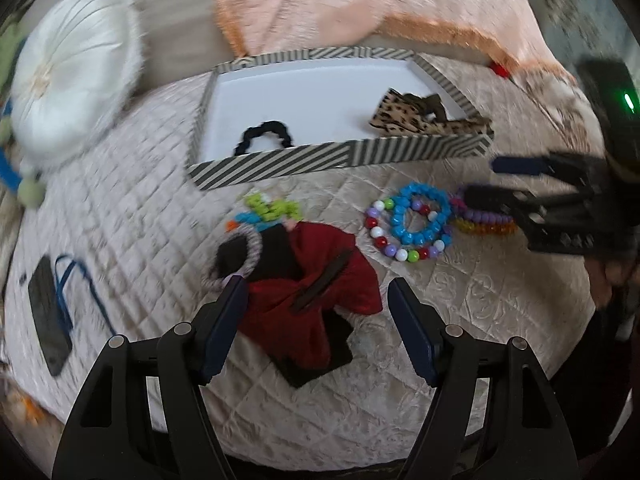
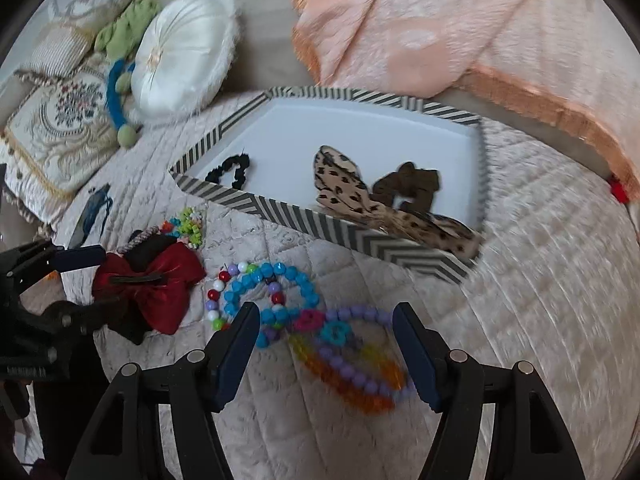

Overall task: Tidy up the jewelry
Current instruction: 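Grasp the red bow clip with the left tool while the right tool grasps the blue bead bracelet, then lower the red bow and blue bracelet into the tray and open both tools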

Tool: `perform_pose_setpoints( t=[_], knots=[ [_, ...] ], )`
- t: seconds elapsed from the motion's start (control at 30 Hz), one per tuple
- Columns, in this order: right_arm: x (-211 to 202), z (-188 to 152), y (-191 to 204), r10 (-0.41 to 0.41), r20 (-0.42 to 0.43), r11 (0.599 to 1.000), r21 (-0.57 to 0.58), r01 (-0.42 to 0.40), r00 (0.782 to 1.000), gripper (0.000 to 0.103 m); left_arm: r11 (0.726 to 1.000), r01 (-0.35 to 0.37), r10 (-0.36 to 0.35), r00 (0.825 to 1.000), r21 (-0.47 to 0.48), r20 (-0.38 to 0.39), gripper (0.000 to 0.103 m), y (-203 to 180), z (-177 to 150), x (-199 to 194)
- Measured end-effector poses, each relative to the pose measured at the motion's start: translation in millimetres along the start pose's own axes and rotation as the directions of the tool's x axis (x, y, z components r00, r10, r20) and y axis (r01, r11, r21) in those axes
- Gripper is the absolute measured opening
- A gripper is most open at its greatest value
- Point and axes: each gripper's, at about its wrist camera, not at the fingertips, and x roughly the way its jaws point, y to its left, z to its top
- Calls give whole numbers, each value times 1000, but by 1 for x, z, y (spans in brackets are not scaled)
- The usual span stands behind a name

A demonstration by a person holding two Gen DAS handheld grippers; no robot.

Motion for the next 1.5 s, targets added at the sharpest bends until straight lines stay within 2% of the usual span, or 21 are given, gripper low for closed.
perform_pose_setpoints(
  t=[0.07, 0.1, 0.13, 0.23, 0.3, 0.37, 0.4, 0.43, 0.5, 0.53, 0.6, 0.8, 1.07, 1.3, 1.5],
  knots=[
    [10, 9, 2, 18, -8, 1000, -19, -19, 1000, 66, 1000, -3, 4, 1000, 23, -11, 73, -2, 3, 7],
    [15, 12, 4, 22, -17, 999, -31, -23, 1000, 62, 999, -3, 3, 1000, 34, -16, 73, -3, 4, 11],
    [19, 14, 5, 19, -28, 999, -44, -20, 999, 52, 999, -1, 2, 1000, 41, -21, 73, -4, 4, 14],
    [34, 20, 12, -12, -68, 994, -107, 5, 998, 44, 999, 19, -17, 999, 51, -44, 72, -3, 5, 22],
    [41, 20, 15, -7, -94, 991, -137, -6, 996, 43, 998, 32, -29, 998, 49, -47, 62, -2, 5, 25],
    [45, 19, 15, -18, -108, 987, -158, 0, 994, 43, 999, 40, -38, 998, 36, -59, 39, 2, 5, 28],
    [48, 18, 14, -20, -117, 987, -159, 2, 993, 43, 999, 44, -42, 997, 27, -61, 33, 3, 5, 30],
    [50, 17, 13, -20, -119, 988, -153, 1, 993, 38, 999, 53, -52, 997, 15, -62, 25, 6, 5, 31],
    [57, 14, 11, -25, -128, 990, -140, 7, 991, 23, 997, 78, -78, 995, 0, -60, 22, 8, 6, 30],
    [56, 13, 12, -22, -113, 990, -139, 6, 993, 19, 996, 91, -91, 994, -12, -58, 18, 10, 6, 28],
    [51, 12, 13, -18, -99, 992, -126, 5, 995, 9, 992, 119, -121, 991, -41, -54, 17, 13, 6, 24],
    [5, 18, 10, 55, 7, 997, -60, -55, 998, 9, 963, 229, -230, 973, -142, 8, 16, 28, 10, -8],
    [-50, 31, 16, 66, 122, 997, -48, -61, 990, 9, 938, 294, -284, 956, -183, 80, 16, 31, 26, -43],
    [-74, 45, 15, 73, 174, 997, -41, -67, 982, 9, 932, 281, -256, 958, -228, 131, 16, 43, 53, -55],
    [-71, 64, 15, 75, 186, 997, -39, -69, 980, 9, 933, 259, -225, 962, -252, 156, 16, 56, 85, -49]
  ],
)
